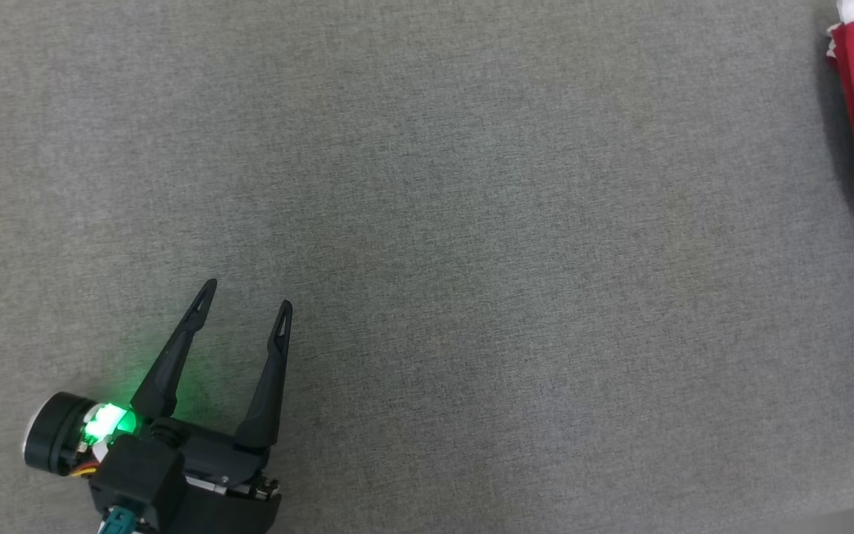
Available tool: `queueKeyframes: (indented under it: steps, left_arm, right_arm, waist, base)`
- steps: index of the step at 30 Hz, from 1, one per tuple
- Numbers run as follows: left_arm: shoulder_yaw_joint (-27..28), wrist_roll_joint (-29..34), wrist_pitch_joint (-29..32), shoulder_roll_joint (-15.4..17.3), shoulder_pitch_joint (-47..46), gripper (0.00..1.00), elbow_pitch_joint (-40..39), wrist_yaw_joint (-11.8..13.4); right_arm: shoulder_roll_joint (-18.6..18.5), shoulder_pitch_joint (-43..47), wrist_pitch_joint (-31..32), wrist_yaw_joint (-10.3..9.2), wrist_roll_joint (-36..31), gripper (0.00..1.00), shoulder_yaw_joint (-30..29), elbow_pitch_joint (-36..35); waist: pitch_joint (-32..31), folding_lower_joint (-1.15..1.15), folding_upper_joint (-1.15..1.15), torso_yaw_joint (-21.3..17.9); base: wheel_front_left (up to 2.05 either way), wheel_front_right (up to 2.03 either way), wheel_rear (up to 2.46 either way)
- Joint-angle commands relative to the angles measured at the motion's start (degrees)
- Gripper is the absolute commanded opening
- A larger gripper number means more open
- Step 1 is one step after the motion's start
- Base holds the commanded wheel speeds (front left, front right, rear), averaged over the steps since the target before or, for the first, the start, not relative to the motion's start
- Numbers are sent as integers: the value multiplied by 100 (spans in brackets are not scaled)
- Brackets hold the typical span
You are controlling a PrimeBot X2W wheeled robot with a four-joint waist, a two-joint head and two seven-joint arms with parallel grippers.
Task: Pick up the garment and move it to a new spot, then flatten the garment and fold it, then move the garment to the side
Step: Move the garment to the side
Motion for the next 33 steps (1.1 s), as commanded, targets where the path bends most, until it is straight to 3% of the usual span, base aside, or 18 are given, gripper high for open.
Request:
queueKeyframes:
  steps: [1, 6, 7, 10, 16, 23, 33]
  left_arm:
    - [-2, -13, -19, -1, -30, 100, -11, 23]
    - [-116, -62, -19, -133, -103, 100, 127, 12]
    - [-116, -108, -19, -199, -124, 100, 181, 17]
    - [-54, -181, -19, -320, -21, 100, 319, 50]
    - [214, -276, -18, -556, 342, 100, 675, 179]
    - [668, -317, -19, -740, 882, 100, 995, 323]
    - [1214, -435, -19, -905, 1579, 100, 1328, 384]
  right_arm:
    - [68, -7, -170, -17, -105, 100, -137, -54]
    - [306, 110, -517, -17, -356, 100, -487, -100]
    - [436, 171, -820, -17, -257, 100, -727, -133]
    - [860, 342, -1427, -17, 216, 100, -885, -240]
    - [1464, 1189, -2138, -17, 1381, 100, -570, -831]
    - [2144, 2663, -2112, -17, 1872, 100, -333, -2049]
    - [3164, 4381, -1939, -17, 1516, 100, -114, -3171]
  waist:
    - [73, -2, -1, -67]
    - [-103, -2, -1, -4]
    - [-266, -2, -1, 67]
    - [-610, -2, -1, 173]
    - [-1483, -2, -1, 387]
    - [-2472, -2, -1, 672]
    - [-3216, -2, -1, 860]
  base:
    - [0, 0, 0]
    - [0, 0, 0]
    - [0, 0, 0]
    - [0, 0, 0]
    - [0, 0, 0]
    - [0, 0, 0]
    - [0, 0, 0]
